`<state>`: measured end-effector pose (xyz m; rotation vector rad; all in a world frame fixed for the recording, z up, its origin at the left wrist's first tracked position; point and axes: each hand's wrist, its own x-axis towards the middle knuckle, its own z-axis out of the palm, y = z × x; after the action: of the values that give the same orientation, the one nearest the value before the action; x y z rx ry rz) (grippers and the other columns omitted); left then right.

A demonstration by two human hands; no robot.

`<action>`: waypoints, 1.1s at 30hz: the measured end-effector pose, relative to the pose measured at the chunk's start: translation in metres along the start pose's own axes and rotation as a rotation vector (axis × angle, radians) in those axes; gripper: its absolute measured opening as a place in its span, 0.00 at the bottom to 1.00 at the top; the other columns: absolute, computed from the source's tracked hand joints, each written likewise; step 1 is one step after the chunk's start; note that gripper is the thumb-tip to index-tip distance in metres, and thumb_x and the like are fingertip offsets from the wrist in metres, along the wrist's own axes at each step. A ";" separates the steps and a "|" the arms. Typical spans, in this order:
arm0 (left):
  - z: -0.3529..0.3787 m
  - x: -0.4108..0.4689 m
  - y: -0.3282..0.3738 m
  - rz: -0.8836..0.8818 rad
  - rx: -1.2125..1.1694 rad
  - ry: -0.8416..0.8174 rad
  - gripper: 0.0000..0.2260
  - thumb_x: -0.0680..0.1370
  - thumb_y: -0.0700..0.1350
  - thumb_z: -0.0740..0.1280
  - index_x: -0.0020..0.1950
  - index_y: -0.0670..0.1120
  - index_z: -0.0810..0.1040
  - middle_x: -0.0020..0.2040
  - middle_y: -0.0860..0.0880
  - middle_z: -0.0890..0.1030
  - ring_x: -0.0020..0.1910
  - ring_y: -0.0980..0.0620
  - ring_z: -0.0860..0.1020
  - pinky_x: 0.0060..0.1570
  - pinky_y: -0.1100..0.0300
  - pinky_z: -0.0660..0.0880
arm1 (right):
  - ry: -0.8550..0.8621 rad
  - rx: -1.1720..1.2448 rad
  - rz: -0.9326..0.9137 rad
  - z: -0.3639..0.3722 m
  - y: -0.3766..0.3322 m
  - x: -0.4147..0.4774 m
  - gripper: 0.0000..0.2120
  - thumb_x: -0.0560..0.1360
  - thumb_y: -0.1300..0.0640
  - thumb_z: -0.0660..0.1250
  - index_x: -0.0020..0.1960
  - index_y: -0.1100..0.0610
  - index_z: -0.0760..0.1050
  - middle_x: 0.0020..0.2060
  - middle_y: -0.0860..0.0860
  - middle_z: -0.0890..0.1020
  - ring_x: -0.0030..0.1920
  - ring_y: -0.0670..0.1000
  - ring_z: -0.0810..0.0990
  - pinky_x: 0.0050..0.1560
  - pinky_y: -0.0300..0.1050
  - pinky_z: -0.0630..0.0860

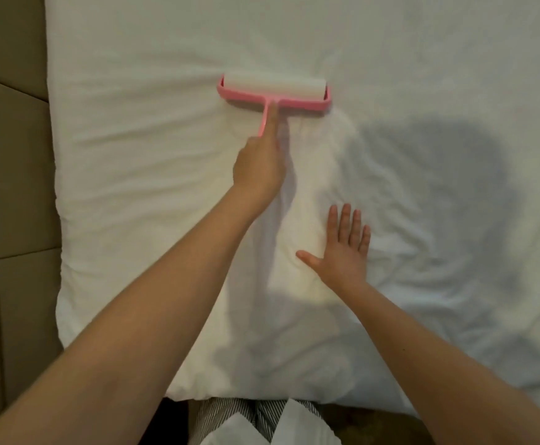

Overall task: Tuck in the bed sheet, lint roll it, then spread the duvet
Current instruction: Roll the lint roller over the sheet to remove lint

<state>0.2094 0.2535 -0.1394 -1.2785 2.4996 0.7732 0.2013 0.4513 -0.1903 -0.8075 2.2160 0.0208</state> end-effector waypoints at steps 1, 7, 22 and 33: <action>0.003 -0.001 0.003 -0.010 -0.002 -0.012 0.28 0.81 0.42 0.53 0.77 0.53 0.44 0.41 0.40 0.74 0.41 0.40 0.75 0.37 0.54 0.64 | -0.002 0.006 -0.001 0.002 0.002 -0.004 0.49 0.72 0.32 0.59 0.67 0.52 0.24 0.66 0.48 0.26 0.74 0.55 0.30 0.67 0.50 0.24; 0.035 -0.166 -0.047 -0.131 -0.052 -0.180 0.27 0.82 0.46 0.53 0.76 0.59 0.43 0.45 0.40 0.75 0.43 0.37 0.77 0.39 0.51 0.70 | -0.046 0.050 -0.012 0.031 0.011 -0.043 0.50 0.72 0.33 0.60 0.67 0.53 0.24 0.67 0.47 0.27 0.69 0.49 0.26 0.67 0.50 0.24; 0.028 -0.147 -0.024 -0.077 0.120 -0.121 0.28 0.82 0.40 0.51 0.77 0.56 0.43 0.48 0.38 0.75 0.41 0.41 0.72 0.39 0.53 0.63 | -0.163 -0.018 -0.008 0.077 0.012 -0.112 0.49 0.74 0.36 0.60 0.74 0.53 0.27 0.74 0.53 0.30 0.73 0.57 0.29 0.71 0.54 0.32; 0.073 -0.331 -0.083 -0.140 0.158 -0.320 0.30 0.82 0.42 0.52 0.75 0.57 0.35 0.41 0.46 0.67 0.40 0.42 0.75 0.37 0.54 0.65 | -0.241 -0.088 -0.053 0.117 0.037 -0.169 0.47 0.75 0.37 0.59 0.66 0.50 0.21 0.73 0.53 0.28 0.72 0.56 0.28 0.70 0.55 0.30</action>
<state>0.4699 0.4802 -0.0879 -1.1580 2.1475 0.6723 0.3443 0.6029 -0.1687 -0.8638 1.9770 0.1822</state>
